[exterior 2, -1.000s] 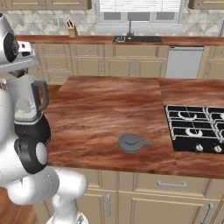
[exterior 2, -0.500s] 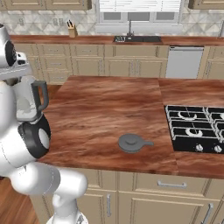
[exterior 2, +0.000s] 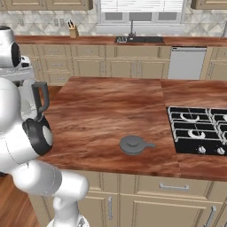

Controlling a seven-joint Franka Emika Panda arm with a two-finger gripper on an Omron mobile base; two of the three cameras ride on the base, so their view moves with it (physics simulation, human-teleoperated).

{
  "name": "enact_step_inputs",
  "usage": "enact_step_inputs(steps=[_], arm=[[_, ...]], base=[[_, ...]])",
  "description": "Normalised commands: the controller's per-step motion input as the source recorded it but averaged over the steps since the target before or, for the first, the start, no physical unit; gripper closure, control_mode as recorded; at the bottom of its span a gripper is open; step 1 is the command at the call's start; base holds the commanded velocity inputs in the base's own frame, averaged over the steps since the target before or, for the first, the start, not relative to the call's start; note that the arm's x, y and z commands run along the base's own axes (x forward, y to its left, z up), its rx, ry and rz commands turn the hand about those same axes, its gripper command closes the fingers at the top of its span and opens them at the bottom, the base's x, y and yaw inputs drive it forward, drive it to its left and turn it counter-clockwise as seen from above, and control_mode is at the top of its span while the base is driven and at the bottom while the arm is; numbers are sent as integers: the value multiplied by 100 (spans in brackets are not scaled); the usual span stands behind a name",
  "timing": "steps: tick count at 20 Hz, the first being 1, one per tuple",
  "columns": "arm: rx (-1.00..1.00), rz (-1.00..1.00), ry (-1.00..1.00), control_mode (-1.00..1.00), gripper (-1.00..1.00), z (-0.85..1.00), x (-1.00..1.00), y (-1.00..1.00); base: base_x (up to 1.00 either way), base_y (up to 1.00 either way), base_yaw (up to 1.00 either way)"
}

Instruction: Grab the garlic and lime from the fridge, place them in the blender, close the lid, and turn on the blender to create a marinade.

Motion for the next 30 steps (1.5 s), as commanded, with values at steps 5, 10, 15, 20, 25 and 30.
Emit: enact_step_inputs(steps=[5, 10, 15, 20, 25, 30], arm=[[0, 0, 0, -100, -100, -1, 42, 0], [0, 0, 0, -100, -100, 0, 23, 0], [0, 0, 0, -100, -100, 1, 0, 0], [0, 0, -6, -100, -100, 15, -7, 0], [0, -4, -16, -100, -100, 39, -56, -26], [1, -13, -17, -100, -100, 13, -99, -88]], base=[[0, 0, 0], [0, 0, 0], [0, 0, 0], [0, 0, 0], [0, 0, 0], [0, 0, 0]])
